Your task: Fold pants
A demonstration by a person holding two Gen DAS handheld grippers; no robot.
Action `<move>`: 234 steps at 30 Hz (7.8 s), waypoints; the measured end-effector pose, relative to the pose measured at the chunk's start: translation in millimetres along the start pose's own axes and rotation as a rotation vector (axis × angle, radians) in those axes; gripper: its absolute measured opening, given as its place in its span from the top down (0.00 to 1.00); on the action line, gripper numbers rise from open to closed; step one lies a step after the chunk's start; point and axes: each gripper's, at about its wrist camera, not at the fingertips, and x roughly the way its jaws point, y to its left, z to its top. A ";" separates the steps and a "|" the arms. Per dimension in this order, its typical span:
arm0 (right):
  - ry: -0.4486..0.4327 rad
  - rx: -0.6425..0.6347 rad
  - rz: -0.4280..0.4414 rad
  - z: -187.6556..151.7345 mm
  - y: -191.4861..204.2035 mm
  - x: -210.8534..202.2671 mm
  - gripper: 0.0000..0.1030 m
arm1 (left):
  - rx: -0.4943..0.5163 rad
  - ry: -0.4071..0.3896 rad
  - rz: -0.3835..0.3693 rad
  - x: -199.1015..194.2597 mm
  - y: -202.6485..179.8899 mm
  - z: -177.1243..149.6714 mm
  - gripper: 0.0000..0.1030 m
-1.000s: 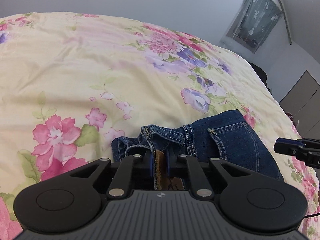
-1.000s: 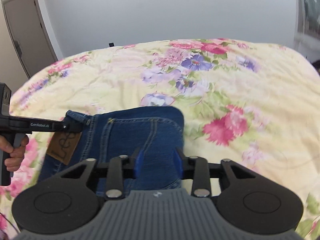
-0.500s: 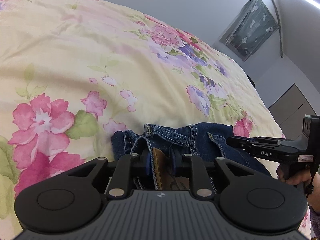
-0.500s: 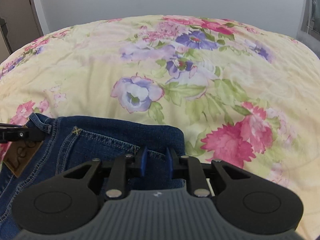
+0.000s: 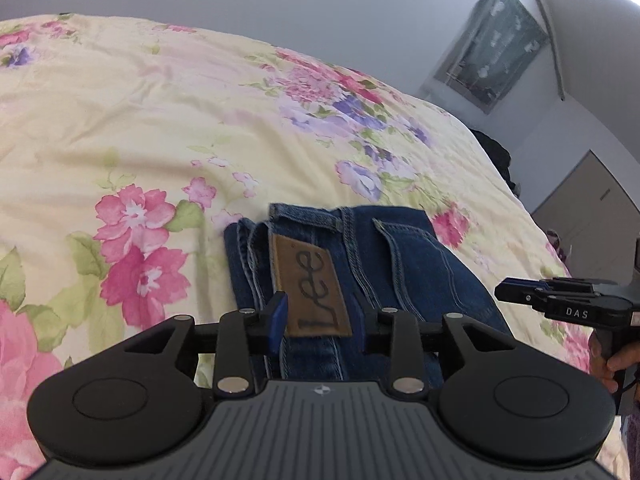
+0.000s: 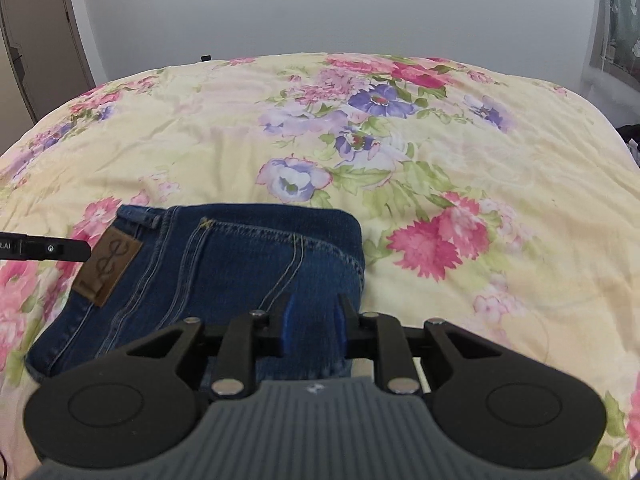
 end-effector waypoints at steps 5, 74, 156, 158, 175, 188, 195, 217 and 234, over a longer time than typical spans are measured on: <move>0.018 -0.011 0.012 -49.0 8.0 -30.5 0.85 | 0.055 0.059 0.038 0.3 -13.4 -37.2 0.72; -0.005 0.513 0.376 -42.1 -80.8 77.7 0.56 | -0.238 -0.052 -0.057 72.7 38.9 -26.3 0.30; -0.364 -0.166 0.130 -103.8 292.7 -174.9 0.21 | 0.124 -0.242 0.630 -270.7 -26.0 -116.9 0.14; -0.374 -0.145 0.119 -118.3 292.0 -180.9 0.21 | 0.093 -0.258 0.624 -272.5 -27.7 -128.5 0.14; -0.319 -0.083 0.086 -173.0 301.1 -149.5 0.21 | 0.049 -0.244 0.659 -239.1 -25.5 -167.9 0.14; -0.335 -0.078 0.094 -172.6 303.1 -153.4 0.21 | 0.056 -0.252 0.655 -241.8 -29.8 -167.9 0.14; -0.347 -0.081 0.095 -173.1 302.7 -157.4 0.21 | 0.057 -0.251 0.653 -243.4 -31.6 -167.8 0.14; -0.358 -0.073 0.097 -174.4 301.1 -160.0 0.21 | 0.062 -0.249 0.657 -244.5 -32.9 -169.0 0.14; -0.361 -0.069 0.095 -175.5 301.5 -161.1 0.21 | 0.062 -0.249 0.657 -245.1 -33.5 -169.3 0.14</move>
